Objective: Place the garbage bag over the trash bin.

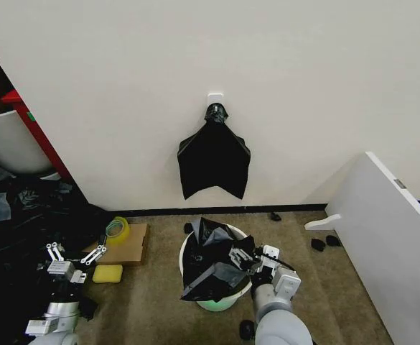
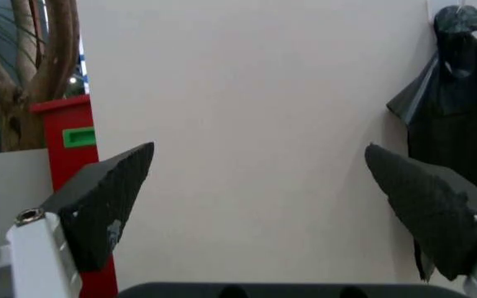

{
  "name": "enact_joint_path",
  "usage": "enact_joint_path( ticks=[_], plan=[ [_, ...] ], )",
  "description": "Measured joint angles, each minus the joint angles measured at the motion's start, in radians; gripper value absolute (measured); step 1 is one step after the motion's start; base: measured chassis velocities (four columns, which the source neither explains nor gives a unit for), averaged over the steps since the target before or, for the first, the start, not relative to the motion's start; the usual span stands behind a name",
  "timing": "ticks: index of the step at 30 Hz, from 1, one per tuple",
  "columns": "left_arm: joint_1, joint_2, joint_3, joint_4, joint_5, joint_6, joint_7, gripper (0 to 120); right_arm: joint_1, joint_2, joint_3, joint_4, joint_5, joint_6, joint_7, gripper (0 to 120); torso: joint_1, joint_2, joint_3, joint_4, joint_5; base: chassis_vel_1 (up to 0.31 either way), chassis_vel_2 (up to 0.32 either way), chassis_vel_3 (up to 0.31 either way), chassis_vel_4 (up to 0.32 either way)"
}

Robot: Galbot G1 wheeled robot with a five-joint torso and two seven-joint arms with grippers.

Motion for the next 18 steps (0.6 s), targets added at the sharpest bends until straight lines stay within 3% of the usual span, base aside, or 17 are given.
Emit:
enact_joint_path(
  ticks=[9,18],
  plan=[
    [0.003,-0.004,0.020,-0.009,0.016,0.007,-0.007,100,-0.016,-0.016,-0.019,0.045,-0.093,-0.044,-0.019,100,0.000,0.000,0.000,-0.0001,0.0000,0.000,0.000,0.000,0.000],
    [0.005,0.003,0.021,-0.017,0.020,0.011,-0.014,100,0.023,-0.028,0.012,0.022,0.065,-0.170,0.057,100,0.000,0.000,0.000,0.0000,0.0000,0.000,0.000,0.000,0.000]
  ],
)
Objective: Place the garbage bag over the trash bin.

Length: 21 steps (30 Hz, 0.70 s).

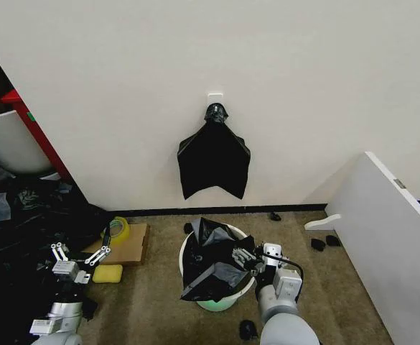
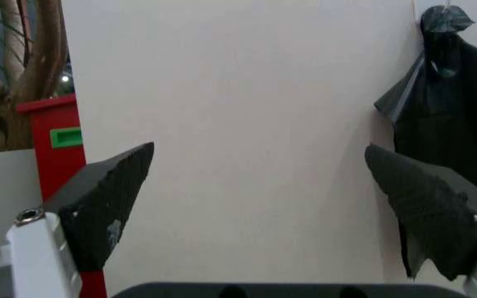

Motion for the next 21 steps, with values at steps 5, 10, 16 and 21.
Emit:
enact_joint_path(
  ticks=[5,10,16,21],
  plan=[
    [0.000,0.001,0.000,0.000,0.003,0.000,-0.006,100,0.040,0.010,0.003,-0.030,0.132,-0.031,0.009,89,0.000,0.000,0.000,0.0001,0.0000,0.000,0.000,0.000,0.000],
    [0.001,0.002,-0.003,0.003,0.003,0.000,-0.011,100,0.059,0.012,0.003,-0.050,0.179,-0.032,0.004,72,0.000,0.000,0.000,0.0000,0.0000,0.000,0.000,0.000,0.000],
    [-0.006,0.006,-0.002,0.012,0.005,0.000,-0.016,100,0.061,0.012,-0.003,-0.064,0.183,-0.034,-0.005,49,0.000,0.000,0.000,0.0000,0.0000,0.000,0.000,0.000,0.000],
    [-0.013,0.006,0.003,0.014,0.006,0.001,-0.018,100,0.060,0.011,-0.005,-0.074,0.176,-0.034,-0.008,36,0.000,0.000,0.000,0.0000,0.0000,0.000,0.000,0.000,0.000]
  ],
)
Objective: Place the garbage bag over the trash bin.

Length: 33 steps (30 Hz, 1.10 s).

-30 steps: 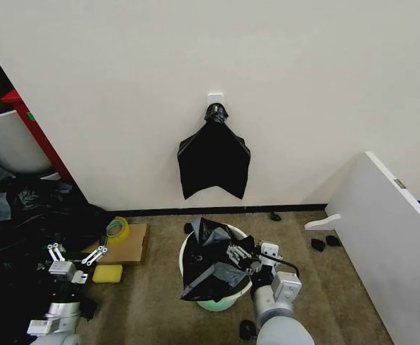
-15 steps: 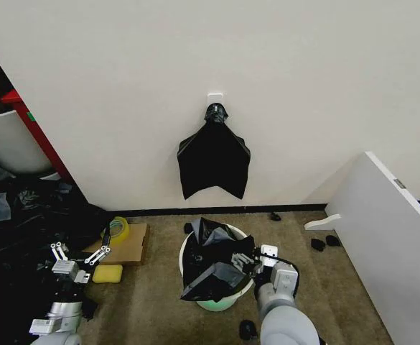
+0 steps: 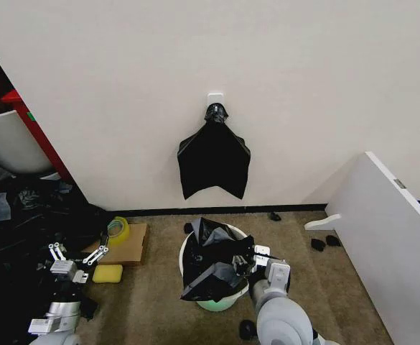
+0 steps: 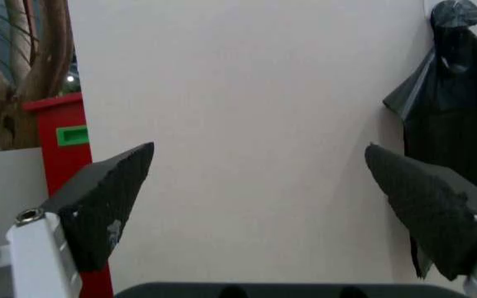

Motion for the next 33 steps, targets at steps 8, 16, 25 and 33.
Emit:
enact_joint_path(
  ticks=[8,16,25,33],
  plan=[
    [-0.009,0.009,0.016,0.006,0.005,0.005,-0.008,100,-0.011,-0.010,-0.004,0.014,-0.006,0.010,-0.020,3,0.000,0.000,0.000,0.0000,0.0000,0.000,0.000,0.000,0.000],
    [-0.029,0.078,0.080,-0.020,0.012,0.031,-0.012,100,-0.031,-0.017,-0.028,0.042,-0.016,0.024,-0.058,0,0.000,0.000,0.000,-0.0001,0.0000,0.000,0.000,0.000,0.000],
    [-0.034,0.166,0.215,-0.074,0.019,0.110,0.015,100,-0.039,-0.012,-0.047,0.090,-0.010,0.079,-0.139,0,0.000,0.000,0.000,0.0000,0.0000,0.000,0.000,0.000,0.000],
    [-0.079,0.250,0.246,-0.081,0.016,0.240,0.027,100,-0.058,-0.011,-0.075,0.118,-0.024,0.111,-0.197,0,0.000,0.000,0.000,0.0000,-0.0001,0.000,0.000,0.000,0.000]
  ],
)
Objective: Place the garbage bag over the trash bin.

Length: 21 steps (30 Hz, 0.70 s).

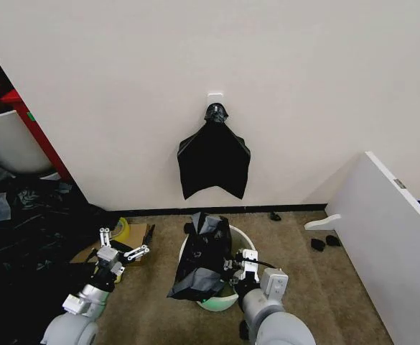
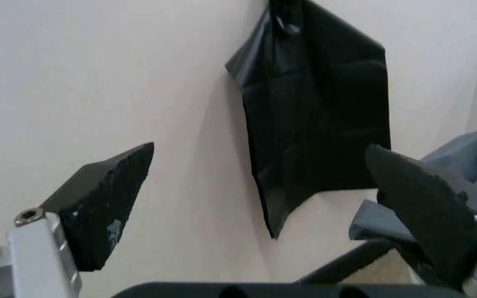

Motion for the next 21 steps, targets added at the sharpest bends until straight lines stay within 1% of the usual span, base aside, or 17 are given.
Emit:
enact_joint_path(
  ticks=[1,3,4,5,8,9,13,21],
  plan=[
    [-0.007,0.009,0.003,0.002,0.000,0.019,0.000,100,-0.003,0.001,-0.003,0.001,-0.005,0.007,-0.010,0,0.000,0.000,0.000,-0.0003,0.0000,0.000,0.000,0.000,0.000],
    [-0.011,0.023,0.009,0.003,-0.001,0.050,0.006,100,-0.004,0.004,-0.008,0.001,-0.011,0.019,-0.029,0,0.000,0.000,0.000,-0.0001,0.0000,0.000,0.000,0.000,0.000],
    [-0.010,0.029,0.009,0.004,-0.009,0.062,0.033,100,-0.004,0.007,-0.012,0.001,-0.016,0.026,-0.042,0,0.000,0.000,0.000,0.0001,-0.0001,0.000,0.000,0.000,0.000],
    [-0.010,0.029,0.009,0.004,-0.009,0.062,0.033,100,-0.004,0.007,-0.012,0.001,-0.016,0.026,-0.042,0,0.000,0.000,0.000,0.0001,-0.0001,0.000,0.000,0.000,0.000],
    [-0.008,0.040,0.005,0.012,-0.020,0.077,0.118,100,0.004,0.018,-0.036,-0.018,-0.046,0.048,-0.091,0,0.000,0.000,0.000,0.0000,-0.0001,0.000,0.000,0.000,0.000],
    [-0.008,0.042,0.003,0.014,-0.020,0.079,0.125,100,0.006,0.020,-0.041,-0.021,-0.048,0.050,-0.097,0,0.000,0.000,0.000,0.0000,0.0000,0.000,0.000,0.000,0.000],
    [-0.007,0.052,-0.006,0.018,-0.026,0.088,0.138,100,0.020,0.027,-0.066,-0.034,-0.056,0.058,-0.125,0,0.000,0.000,0.000,0.0001,-0.0001,0.000,0.000,0.000,0.000],
    [0.006,0.055,-0.014,0.022,-0.029,0.091,0.131,100,0.044,0.026,-0.074,-0.059,-0.079,0.078,-0.163,0,0.000,0.000,0.000,0.0001,0.0000,0.000,0.000,0.000,0.000]
  ],
)
